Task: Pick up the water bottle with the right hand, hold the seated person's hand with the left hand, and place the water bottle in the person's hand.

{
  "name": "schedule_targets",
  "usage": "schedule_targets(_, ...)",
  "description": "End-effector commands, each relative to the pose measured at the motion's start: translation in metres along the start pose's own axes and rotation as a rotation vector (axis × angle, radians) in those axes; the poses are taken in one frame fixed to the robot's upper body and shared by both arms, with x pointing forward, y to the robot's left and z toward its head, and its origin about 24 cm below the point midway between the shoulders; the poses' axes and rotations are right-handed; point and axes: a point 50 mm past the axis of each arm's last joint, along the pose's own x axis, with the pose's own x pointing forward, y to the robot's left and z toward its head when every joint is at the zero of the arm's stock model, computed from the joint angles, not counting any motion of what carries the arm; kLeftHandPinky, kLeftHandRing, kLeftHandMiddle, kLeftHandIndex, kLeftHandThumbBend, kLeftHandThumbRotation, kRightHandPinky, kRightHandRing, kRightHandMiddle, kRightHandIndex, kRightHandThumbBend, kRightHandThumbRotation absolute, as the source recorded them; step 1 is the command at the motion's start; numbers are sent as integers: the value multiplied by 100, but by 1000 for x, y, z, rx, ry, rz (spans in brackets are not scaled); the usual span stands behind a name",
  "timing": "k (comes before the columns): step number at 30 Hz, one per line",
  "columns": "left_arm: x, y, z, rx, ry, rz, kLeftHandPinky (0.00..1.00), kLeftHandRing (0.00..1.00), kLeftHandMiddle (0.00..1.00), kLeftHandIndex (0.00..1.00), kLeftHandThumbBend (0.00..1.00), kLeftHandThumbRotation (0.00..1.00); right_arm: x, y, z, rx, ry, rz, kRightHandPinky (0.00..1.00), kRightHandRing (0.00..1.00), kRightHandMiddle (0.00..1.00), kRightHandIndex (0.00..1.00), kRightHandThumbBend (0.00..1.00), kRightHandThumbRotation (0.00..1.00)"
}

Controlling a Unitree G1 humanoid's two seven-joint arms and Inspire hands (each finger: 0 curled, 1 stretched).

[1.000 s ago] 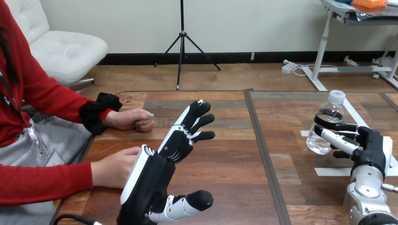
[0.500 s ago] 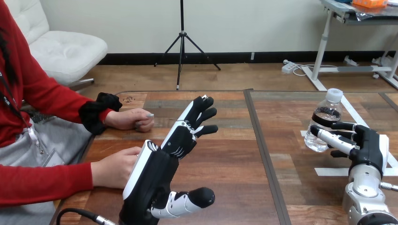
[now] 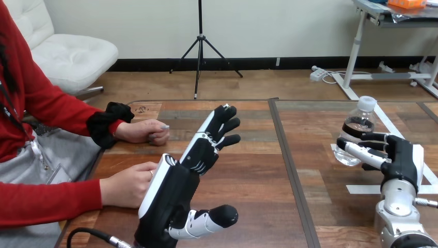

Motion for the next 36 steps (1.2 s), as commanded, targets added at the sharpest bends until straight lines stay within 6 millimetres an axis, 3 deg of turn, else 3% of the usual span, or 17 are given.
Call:
schedule_targets(1,18,5,4,16,-79,-1,86,92,96,96,86,71,2,9,26,-7,-131,5,35,43,49,53,100,6)
schedule_targets(7,19,6,3,13,-79,-4,86,93,97,97,87,71,-1,12,25,-20,-143,1,29,38,46,52,100,11)
schedule_targets(22,22,7,1,16,-83,-1,86,93,96,97,87,71,-17,18,18,-20,-208,40,30,39,46,48,98,15)
schedule_targets(36,24,8,0,14,-87,0,86,93,96,97,86,71,-41,13,13,-49,-250,88,15,22,30,45,95,18)
